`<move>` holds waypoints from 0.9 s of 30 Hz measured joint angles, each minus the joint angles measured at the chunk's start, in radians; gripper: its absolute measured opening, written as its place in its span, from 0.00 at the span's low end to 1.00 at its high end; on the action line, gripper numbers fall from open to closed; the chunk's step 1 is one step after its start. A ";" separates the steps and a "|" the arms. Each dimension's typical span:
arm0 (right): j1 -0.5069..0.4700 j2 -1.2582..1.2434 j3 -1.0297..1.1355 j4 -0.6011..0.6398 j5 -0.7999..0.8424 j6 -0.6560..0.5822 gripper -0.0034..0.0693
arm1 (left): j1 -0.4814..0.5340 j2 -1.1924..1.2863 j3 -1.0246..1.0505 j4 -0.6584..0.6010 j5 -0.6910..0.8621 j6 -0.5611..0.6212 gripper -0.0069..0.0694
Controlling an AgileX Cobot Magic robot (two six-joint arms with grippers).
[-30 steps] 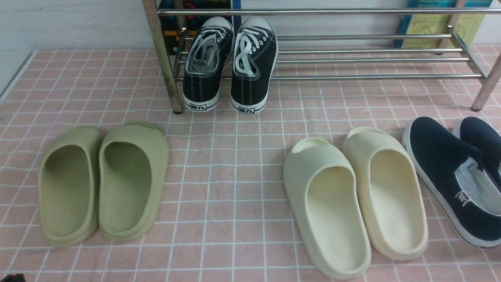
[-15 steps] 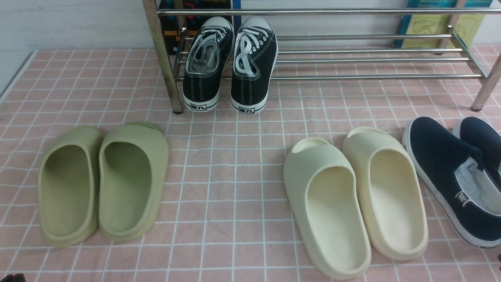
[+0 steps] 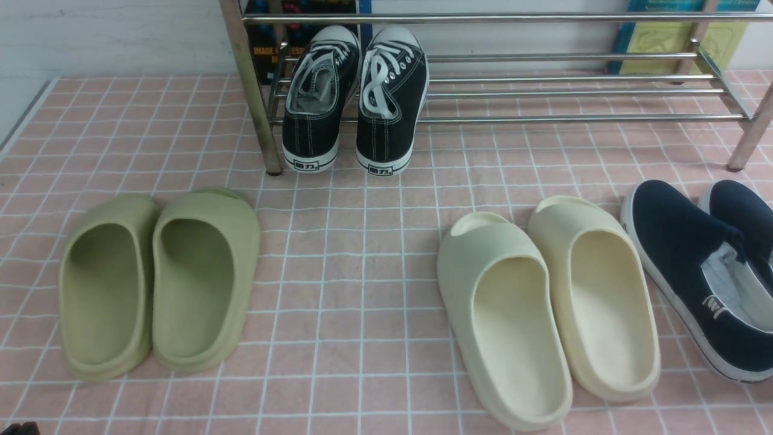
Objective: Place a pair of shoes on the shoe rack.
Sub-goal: Use the right arm to grab the shoe closest to it
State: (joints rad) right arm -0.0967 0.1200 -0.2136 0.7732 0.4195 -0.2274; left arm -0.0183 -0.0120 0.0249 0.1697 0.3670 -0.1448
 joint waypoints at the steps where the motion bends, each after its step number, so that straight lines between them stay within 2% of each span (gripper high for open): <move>1: 0.000 0.044 -0.049 -0.058 0.032 -0.001 0.05 | 0.000 0.000 0.000 0.000 0.000 0.000 0.20; 3: 0.000 0.116 -0.115 -0.120 0.084 -0.004 0.03 | 0.000 0.000 0.000 0.000 0.000 0.000 0.20; 4: 0.000 0.220 -0.230 -0.224 0.192 -0.008 0.02 | 0.000 0.000 0.000 0.000 0.000 0.000 0.20; 7: 0.000 0.432 -0.463 -0.411 0.429 -0.015 0.02 | 0.000 0.000 0.000 0.000 0.000 0.000 0.20; 12: 0.028 0.670 -0.651 -0.511 0.623 -0.057 0.02 | 0.000 0.000 0.000 0.000 0.000 0.000 0.20; 18: 0.142 0.932 -0.738 -0.607 0.671 -0.040 0.05 | 0.000 0.000 0.000 0.001 0.000 0.000 0.21; 19: 0.181 1.009 -0.753 -0.678 0.669 -0.009 0.08 | 0.000 0.000 0.000 0.001 0.000 0.000 0.21; 21: 0.205 1.057 -0.760 -0.722 0.663 0.015 0.11 | 0.000 0.000 0.000 0.001 0.000 0.000 0.21; 22: 0.244 1.131 -0.770 -0.794 0.650 0.068 0.20 | 0.000 0.000 0.000 0.002 0.000 0.000 0.22; 25: 0.273 1.245 -0.789 -0.862 0.603 0.155 0.34 | 0.000 0.000 0.000 0.003 0.000 0.000 0.22; 27: 0.279 1.321 -0.797 -0.896 0.548 0.202 0.48 | 0.000 0.000 0.000 0.003 0.000 0.000 0.22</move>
State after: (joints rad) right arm 0.1827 1.4415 -1.0109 -0.1230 0.9679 -0.0258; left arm -0.0183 -0.0120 0.0249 0.1728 0.3670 -0.1448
